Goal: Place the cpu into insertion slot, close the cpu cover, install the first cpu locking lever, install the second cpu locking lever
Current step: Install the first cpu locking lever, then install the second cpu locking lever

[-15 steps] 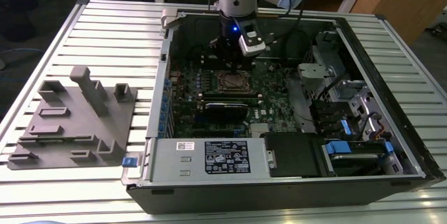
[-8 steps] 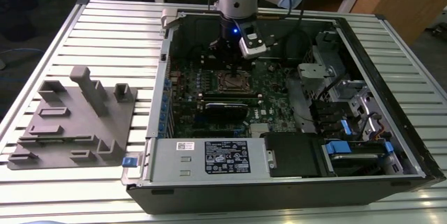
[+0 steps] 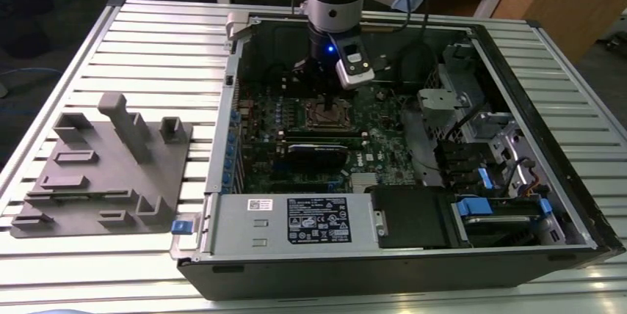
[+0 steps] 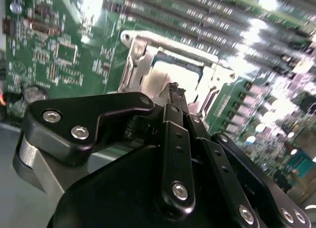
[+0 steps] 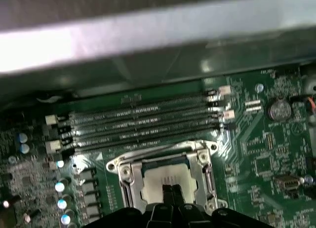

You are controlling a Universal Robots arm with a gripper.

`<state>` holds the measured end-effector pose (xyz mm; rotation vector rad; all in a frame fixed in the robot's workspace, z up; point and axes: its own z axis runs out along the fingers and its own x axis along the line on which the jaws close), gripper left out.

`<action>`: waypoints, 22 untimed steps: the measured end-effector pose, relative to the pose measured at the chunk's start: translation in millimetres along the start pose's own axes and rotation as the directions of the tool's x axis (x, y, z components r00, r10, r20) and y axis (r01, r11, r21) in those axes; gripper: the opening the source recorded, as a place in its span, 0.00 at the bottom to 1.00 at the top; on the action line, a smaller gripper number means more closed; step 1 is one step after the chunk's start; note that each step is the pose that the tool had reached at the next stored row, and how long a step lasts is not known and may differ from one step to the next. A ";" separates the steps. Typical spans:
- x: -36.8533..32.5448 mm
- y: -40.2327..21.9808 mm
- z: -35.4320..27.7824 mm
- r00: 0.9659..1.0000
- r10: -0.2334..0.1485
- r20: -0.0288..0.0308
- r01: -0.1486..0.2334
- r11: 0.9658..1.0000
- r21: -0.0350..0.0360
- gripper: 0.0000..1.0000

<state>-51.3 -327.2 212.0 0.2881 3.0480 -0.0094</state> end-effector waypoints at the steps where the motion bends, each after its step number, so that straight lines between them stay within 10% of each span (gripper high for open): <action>1: -0.1 -0.5 -0.1 1.000 0.001 -0.004 -0.001 1.000 -0.017 0.11; 3: -0.1 -1.0 -0.1 1.000 0.002 -0.006 -0.003 0.999 -0.032 0.11; 22: -1.4 -4.9 -6.7 1.000 0.002 -0.006 -0.002 1.000 -0.030 0.11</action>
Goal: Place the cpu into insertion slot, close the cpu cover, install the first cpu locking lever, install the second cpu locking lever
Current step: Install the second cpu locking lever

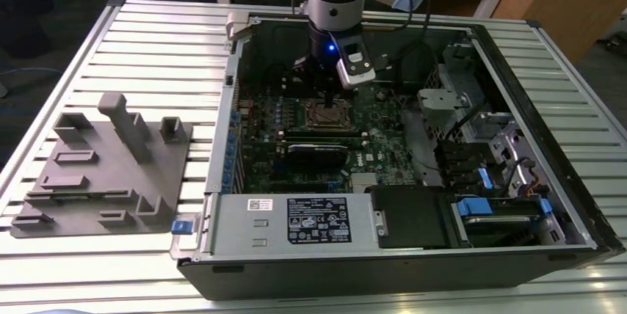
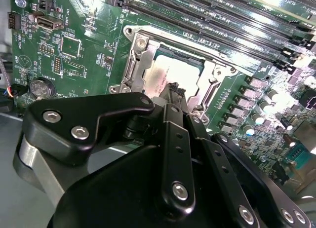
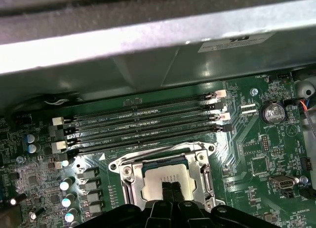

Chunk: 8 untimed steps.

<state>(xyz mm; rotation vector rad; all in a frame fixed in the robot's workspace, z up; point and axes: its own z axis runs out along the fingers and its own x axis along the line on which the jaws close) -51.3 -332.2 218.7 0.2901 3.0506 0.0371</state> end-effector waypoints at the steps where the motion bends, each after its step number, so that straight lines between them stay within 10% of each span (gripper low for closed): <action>1: 0.0 0.0 0.0 1.000 0.000 0.000 0.000 1.000 0.000 0.11; 8: -0.1 0.0 -1.5 1.000 0.000 0.000 0.000 1.000 0.000 0.11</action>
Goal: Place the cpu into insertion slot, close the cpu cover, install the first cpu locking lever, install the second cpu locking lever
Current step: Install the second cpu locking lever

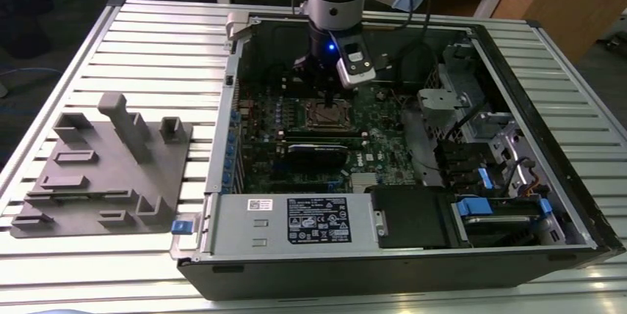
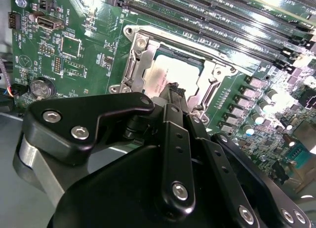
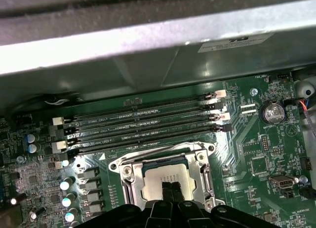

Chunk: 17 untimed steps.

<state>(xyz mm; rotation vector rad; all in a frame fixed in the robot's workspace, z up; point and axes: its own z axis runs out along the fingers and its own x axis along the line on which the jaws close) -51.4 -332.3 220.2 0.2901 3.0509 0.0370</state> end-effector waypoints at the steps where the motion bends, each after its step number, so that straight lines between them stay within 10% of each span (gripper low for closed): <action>1: -0.1 0.1 -0.8 1.000 0.000 0.000 0.000 1.000 0.000 0.11; 17: -1.2 -1.9 -9.2 1.000 0.000 0.000 0.000 1.000 -0.001 0.11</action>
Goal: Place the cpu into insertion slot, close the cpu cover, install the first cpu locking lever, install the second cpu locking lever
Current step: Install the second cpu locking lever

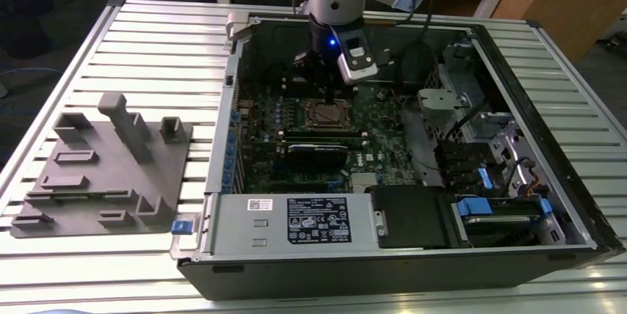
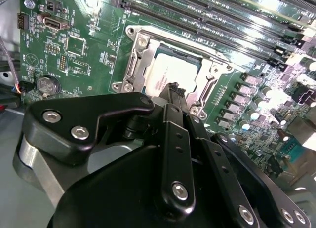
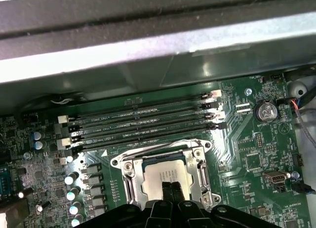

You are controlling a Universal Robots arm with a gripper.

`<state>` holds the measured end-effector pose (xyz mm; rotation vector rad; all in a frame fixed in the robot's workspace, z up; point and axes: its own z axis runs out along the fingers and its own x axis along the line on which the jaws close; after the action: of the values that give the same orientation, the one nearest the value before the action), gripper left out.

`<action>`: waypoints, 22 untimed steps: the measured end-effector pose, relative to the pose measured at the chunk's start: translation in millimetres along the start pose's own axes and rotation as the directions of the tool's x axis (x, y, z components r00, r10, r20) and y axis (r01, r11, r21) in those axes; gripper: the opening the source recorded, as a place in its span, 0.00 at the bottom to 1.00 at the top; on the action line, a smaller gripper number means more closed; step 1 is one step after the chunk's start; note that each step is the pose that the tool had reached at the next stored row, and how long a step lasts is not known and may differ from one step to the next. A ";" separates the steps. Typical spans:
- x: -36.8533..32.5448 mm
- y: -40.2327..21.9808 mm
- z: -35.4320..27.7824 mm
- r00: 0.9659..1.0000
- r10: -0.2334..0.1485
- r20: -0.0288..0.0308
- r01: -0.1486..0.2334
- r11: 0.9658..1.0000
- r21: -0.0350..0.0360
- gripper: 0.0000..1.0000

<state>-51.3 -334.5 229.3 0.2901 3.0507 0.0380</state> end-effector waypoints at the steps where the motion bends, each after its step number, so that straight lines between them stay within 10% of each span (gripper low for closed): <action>1: -0.2 -0.9 0.0 1.000 0.000 0.000 0.000 1.000 0.000 0.11; 22: -3.5 -17.7 -1.6 1.000 0.000 0.000 0.000 1.000 -0.003 0.11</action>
<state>-51.3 -352.6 230.6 0.2903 3.0508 0.0423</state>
